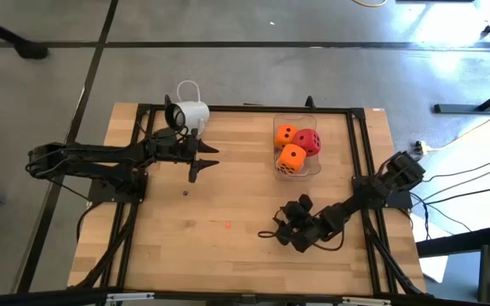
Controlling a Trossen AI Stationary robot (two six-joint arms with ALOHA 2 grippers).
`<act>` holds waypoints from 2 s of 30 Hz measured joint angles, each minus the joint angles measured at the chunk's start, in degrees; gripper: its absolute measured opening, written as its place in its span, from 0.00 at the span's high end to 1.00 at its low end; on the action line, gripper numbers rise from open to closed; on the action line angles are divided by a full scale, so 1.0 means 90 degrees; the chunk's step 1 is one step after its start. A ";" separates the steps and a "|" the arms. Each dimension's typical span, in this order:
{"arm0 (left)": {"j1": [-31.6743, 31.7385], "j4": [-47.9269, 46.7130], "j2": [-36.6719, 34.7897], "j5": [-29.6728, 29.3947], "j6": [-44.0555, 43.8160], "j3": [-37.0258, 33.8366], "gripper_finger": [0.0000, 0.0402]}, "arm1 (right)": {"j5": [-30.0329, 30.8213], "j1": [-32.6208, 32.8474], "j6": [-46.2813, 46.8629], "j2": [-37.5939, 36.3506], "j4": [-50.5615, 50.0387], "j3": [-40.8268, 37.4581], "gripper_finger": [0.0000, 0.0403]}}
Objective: Pick & Place Dice
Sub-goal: Put the small yellow die into the transparent bin
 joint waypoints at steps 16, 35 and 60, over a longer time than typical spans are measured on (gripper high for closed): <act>-0.0002 0.0000 0.0000 0.0000 0.0000 0.0000 0.54 | -0.0406 0.0000 -0.0243 0.0253 0.0275 0.0005 0.40; -0.0002 0.0000 0.0000 0.0002 -0.0002 0.0000 0.54 | -0.0466 0.0024 0.0378 0.0202 0.0054 0.0018 0.40; -0.0002 0.0044 0.0000 0.0015 -0.0068 0.0000 0.54 | -0.0571 0.0019 0.0202 0.0086 -0.0306 0.0160 0.40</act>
